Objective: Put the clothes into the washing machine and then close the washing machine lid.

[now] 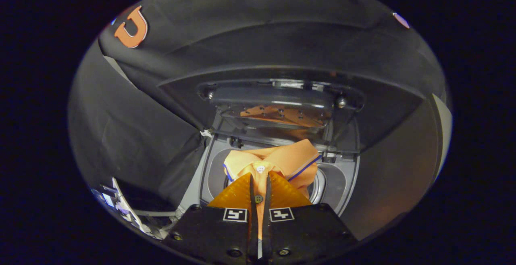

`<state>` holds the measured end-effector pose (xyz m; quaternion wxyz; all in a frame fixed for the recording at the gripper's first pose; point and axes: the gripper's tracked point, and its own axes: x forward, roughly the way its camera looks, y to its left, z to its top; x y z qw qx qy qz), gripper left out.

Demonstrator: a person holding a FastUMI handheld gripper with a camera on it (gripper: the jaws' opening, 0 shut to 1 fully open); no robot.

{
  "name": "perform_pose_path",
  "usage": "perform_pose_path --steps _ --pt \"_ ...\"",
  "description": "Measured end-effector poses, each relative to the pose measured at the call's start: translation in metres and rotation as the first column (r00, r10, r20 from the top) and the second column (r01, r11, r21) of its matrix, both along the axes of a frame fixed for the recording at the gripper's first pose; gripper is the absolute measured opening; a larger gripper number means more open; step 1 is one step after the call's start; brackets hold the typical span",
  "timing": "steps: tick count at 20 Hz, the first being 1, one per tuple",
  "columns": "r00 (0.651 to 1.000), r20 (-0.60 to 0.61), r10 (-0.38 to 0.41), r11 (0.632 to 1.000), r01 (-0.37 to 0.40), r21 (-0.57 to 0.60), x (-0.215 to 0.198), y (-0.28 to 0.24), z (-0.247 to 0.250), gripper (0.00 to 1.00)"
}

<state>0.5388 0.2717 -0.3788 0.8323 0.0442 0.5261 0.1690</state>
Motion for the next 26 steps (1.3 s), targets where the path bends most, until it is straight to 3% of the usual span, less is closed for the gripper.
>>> perform_pose_path --steps 6,17,20,25,26 --pt "0.998 -0.055 -0.027 0.999 0.025 -0.045 0.000 0.003 -0.025 0.07" --pt "0.996 -0.060 -0.061 0.996 0.056 -0.075 0.003 0.000 -0.029 0.12" --pt "0.996 -0.066 -0.056 0.997 0.052 -0.061 0.003 -0.004 -0.029 0.24" --pt "0.998 -0.008 -0.069 0.994 0.068 -0.086 0.008 -0.014 -0.025 0.80" --pt "0.997 -0.002 -0.072 0.994 0.072 -0.085 0.009 -0.014 -0.021 0.80"
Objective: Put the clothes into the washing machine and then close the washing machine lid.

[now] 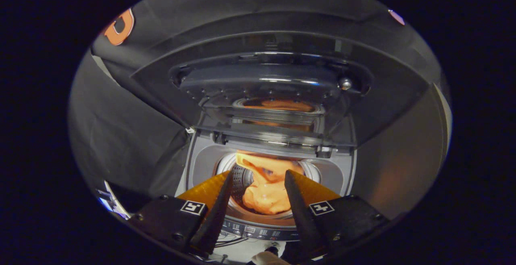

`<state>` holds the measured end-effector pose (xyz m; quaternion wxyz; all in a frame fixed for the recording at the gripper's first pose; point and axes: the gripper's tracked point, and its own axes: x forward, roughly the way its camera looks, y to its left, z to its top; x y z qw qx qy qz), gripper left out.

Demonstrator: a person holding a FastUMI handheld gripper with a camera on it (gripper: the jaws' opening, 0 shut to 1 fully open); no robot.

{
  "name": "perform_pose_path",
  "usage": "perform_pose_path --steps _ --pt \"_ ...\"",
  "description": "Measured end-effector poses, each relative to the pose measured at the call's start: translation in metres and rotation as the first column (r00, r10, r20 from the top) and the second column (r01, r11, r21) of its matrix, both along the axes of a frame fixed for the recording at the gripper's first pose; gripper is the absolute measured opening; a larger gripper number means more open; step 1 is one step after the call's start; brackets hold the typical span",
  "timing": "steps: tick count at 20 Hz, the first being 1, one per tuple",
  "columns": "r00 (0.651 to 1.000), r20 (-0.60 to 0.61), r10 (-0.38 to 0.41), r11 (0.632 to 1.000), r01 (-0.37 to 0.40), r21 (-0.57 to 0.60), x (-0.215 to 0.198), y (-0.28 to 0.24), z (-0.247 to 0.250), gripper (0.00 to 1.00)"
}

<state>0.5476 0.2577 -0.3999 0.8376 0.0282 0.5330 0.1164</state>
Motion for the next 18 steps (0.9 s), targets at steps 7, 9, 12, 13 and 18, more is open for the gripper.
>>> perform_pose_path --steps 7,9,12,13,18 --pt "0.999 0.022 0.024 1.000 -0.024 0.004 -0.008 0.004 0.004 0.80" --pt "0.999 0.032 0.036 0.999 -0.036 -0.002 -0.011 0.004 0.007 0.80" --pt "0.997 0.063 0.042 0.999 -0.042 -0.009 -0.012 0.002 0.018 0.80" --pt "0.996 0.073 0.043 0.999 -0.043 -0.009 -0.013 0.002 0.021 0.80" --pt "0.983 0.179 0.047 0.999 -0.043 -0.026 -0.010 -0.005 0.058 0.80"
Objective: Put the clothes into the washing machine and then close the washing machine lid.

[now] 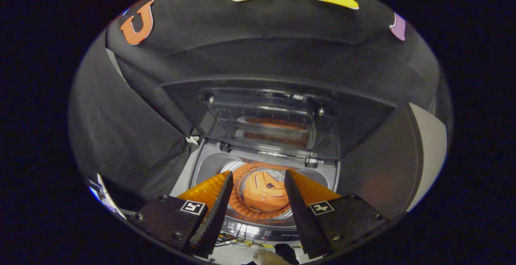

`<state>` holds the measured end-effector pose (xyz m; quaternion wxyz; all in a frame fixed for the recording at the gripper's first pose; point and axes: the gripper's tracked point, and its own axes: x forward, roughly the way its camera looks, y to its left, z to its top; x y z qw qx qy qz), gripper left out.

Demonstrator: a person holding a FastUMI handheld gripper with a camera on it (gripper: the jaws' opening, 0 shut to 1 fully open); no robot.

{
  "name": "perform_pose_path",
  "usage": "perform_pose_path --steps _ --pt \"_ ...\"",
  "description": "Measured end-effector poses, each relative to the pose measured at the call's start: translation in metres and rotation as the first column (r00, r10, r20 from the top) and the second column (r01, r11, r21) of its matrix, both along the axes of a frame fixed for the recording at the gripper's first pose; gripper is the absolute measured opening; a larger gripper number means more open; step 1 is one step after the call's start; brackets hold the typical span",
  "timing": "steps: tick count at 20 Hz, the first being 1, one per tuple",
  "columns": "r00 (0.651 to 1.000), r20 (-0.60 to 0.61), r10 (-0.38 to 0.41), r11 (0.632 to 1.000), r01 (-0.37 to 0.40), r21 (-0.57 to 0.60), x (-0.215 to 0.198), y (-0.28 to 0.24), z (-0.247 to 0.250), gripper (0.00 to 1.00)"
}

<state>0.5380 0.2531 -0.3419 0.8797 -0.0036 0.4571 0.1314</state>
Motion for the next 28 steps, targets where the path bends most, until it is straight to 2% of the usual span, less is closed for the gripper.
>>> perform_pose_path --steps 7,14,22,28 --pt "0.988 0.152 -0.003 1.000 0.001 0.015 0.007 -0.003 0.065 0.80" --pt "0.958 0.286 -0.005 1.000 0.001 0.014 0.028 0.000 0.109 0.80" --pt "0.935 0.346 -0.073 0.997 0.062 0.042 0.076 0.007 0.135 0.80" --pt "0.934 0.337 -0.116 0.993 0.109 0.040 0.120 0.013 0.127 0.80"
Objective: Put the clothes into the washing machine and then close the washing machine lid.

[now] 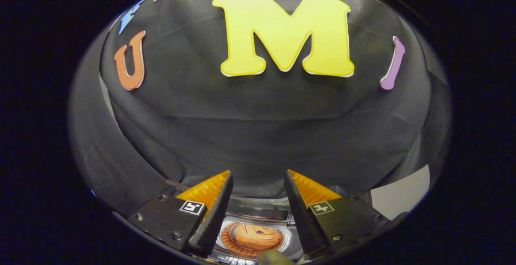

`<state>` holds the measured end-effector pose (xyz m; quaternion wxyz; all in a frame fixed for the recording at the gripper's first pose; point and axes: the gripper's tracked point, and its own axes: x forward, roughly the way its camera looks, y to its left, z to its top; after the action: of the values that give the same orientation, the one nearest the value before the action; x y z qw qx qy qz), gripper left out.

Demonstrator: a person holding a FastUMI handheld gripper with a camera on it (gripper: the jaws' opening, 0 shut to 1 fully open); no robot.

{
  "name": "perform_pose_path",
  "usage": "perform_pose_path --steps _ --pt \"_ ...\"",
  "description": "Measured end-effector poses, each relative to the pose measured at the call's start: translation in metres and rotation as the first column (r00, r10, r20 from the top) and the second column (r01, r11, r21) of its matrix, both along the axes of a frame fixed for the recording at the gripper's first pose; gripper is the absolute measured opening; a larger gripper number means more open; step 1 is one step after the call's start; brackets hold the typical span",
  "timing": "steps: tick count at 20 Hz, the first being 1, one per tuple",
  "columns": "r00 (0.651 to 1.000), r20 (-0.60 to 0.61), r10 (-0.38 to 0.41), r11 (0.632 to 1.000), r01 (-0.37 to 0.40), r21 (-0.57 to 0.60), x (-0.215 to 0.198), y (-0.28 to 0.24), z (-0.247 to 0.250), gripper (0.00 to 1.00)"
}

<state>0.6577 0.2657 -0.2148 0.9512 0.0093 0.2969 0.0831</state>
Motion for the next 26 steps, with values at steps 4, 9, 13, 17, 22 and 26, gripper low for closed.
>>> perform_pose_path --steps 4,9,13,17,22,26 --pt "0.998 -0.060 -0.026 0.999 0.028 0.017 0.021 0.005 -0.024 0.80" --pt "0.991 -0.116 -0.070 0.997 0.073 0.021 0.036 0.002 -0.048 0.80" --pt "0.985 -0.156 -0.080 0.997 0.083 0.009 0.035 0.005 -0.068 0.80" --pt "0.975 -0.206 -0.081 0.996 0.084 0.003 0.025 0.008 -0.090 0.80" --pt "0.981 -0.171 -0.089 0.996 0.091 0.004 0.024 0.008 -0.088 0.81" --pt "0.986 -0.150 -0.078 0.997 0.079 0.003 0.016 0.008 -0.087 0.81"
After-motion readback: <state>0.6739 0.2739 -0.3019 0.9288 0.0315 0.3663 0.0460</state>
